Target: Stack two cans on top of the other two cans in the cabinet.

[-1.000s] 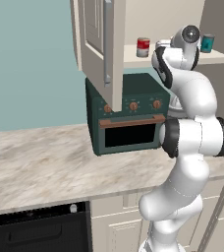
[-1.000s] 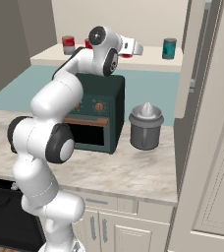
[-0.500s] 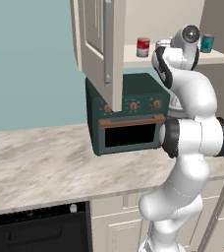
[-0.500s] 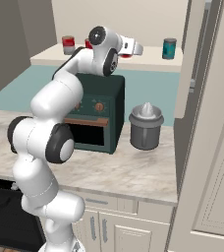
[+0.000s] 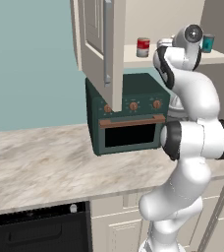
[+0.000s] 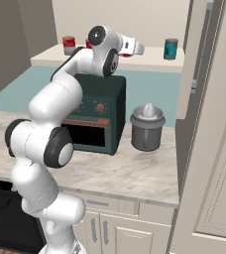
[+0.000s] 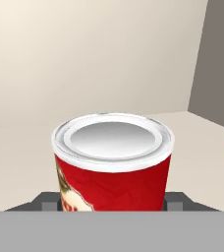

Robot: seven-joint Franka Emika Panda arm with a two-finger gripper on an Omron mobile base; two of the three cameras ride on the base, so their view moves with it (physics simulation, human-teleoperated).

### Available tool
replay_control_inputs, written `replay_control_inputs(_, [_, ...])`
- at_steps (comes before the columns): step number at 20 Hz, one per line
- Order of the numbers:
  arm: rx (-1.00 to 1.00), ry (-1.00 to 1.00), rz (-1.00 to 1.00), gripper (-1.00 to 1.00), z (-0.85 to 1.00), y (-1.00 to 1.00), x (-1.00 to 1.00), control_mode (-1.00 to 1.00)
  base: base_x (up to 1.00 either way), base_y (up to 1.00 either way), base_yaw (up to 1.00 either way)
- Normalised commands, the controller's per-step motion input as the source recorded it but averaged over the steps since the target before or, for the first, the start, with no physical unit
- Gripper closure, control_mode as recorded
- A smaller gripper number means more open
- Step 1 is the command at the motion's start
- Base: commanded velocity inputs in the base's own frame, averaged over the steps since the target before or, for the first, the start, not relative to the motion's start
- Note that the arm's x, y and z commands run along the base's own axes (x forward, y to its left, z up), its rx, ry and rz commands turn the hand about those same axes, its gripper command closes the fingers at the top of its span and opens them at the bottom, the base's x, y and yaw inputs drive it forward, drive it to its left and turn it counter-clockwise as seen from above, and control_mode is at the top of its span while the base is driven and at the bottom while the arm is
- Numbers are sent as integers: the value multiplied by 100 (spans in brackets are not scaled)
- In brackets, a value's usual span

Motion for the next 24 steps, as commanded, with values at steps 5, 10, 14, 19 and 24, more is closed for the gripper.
replay_control_inputs(5, [0, -6, 0, 100, 6, 0, -9, -100, 0, 0, 0])
replay_control_inputs(10, [0, -2, 0, 100, 3, 0, -1, -100, 0, 0, 0])
replay_control_inputs(14, [0, -1, 0, 100, 0, 0, 0, -100, 0, 0, 0])
replay_control_inputs(19, [0, 0, -1, 100, 0, 0, 0, -100, 0, 0, 0])
replay_control_inputs(24, [0, -1, -5, 100, 0, 0, 0, -100, 0, 0, 0])
